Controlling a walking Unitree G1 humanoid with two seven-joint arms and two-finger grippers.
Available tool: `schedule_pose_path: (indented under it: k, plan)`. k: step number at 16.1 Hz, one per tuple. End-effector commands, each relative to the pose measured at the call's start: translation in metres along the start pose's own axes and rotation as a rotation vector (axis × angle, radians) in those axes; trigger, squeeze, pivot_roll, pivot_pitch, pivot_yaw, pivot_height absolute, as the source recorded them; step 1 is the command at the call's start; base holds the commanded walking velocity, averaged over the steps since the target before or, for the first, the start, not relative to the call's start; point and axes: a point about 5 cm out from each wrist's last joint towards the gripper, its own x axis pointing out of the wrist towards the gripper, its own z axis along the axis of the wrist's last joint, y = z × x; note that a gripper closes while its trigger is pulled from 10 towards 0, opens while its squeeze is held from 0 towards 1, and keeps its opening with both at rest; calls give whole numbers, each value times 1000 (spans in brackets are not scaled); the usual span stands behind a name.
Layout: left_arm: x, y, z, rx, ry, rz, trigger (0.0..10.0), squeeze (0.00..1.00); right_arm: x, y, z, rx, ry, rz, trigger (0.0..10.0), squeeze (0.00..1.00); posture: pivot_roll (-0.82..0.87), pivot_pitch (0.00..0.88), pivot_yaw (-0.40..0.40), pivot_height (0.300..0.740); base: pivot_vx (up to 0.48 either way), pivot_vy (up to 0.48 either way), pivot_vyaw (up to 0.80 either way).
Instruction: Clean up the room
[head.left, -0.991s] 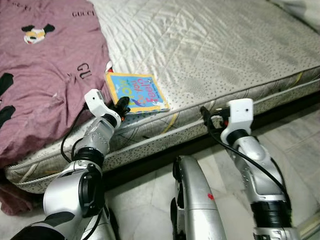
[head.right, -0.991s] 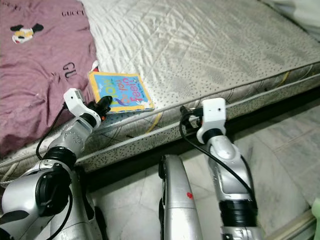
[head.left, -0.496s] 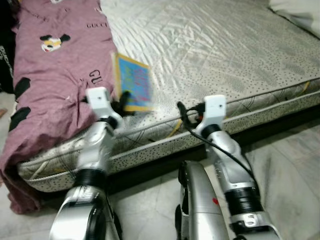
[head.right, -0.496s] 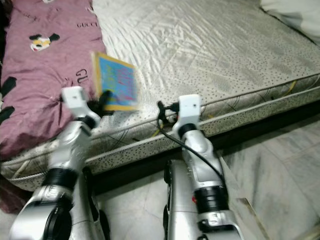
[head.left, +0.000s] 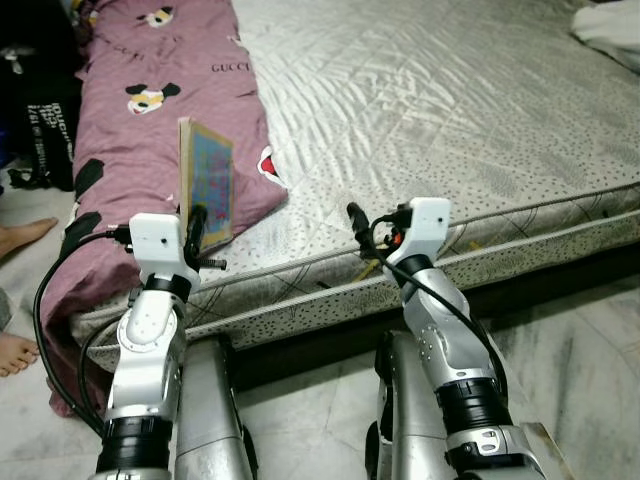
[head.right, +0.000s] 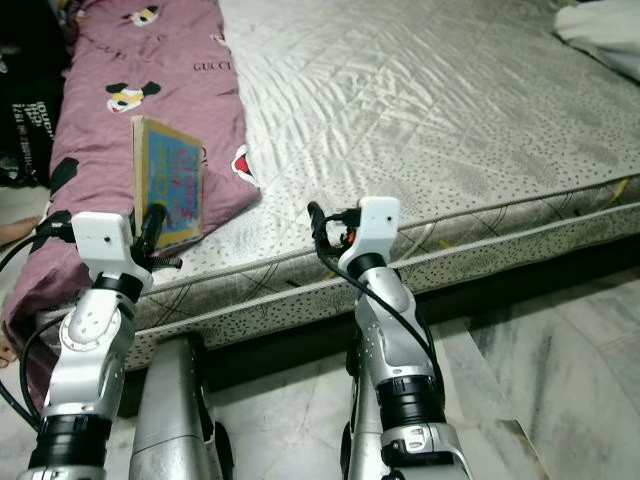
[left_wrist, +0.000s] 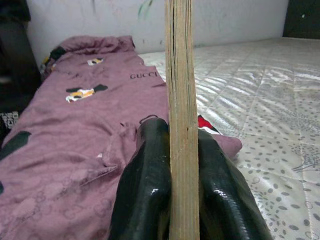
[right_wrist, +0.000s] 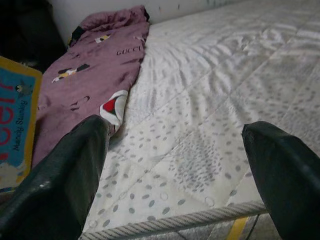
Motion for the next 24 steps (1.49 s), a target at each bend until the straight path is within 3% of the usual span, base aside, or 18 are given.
schedule_pose_path:
  k: [1,5,9,12,15,17,21,24]
  plan:
    - [0,1,11,71,-44,30,10000,0,5,6,10,16,-47,33,10000,0,-34,0,22,491,0,0,0]
    - [0,-3,14,95,-27,48,10000,0,11,6,17,24,-71,41,10000,0,-32,0,18,529,0,0,0]
    - [1,-6,11,68,-7,13,10000,0,11,6,18,21,-81,44,10000,0,-40,0,25,563,0,0,0]
    - [4,-6,15,75,-41,29,10000,0,11,4,20,12,-93,36,10000,0,-46,0,25,603,0,0,0]
    - [4,-2,22,93,-90,88,10000,0,12,2,24,1,-107,23,10000,0,-47,0,25,633,0,0,0]
    - [2,4,26,93,-104,188,10000,0,14,-5,29,-19,-130,-19,10000,0,-44,0,22,658,0,0,0]
    - [-13,12,15,53,-70,209,10000,0,14,-13,30,-36,-130,-43,10000,0,-45,0,20,703,0,0,0]
    - [-10,11,14,25,-54,202,10000,0,14,-14,29,-42,-127,-48,10000,0,-44,0,15,733,0,0,0]
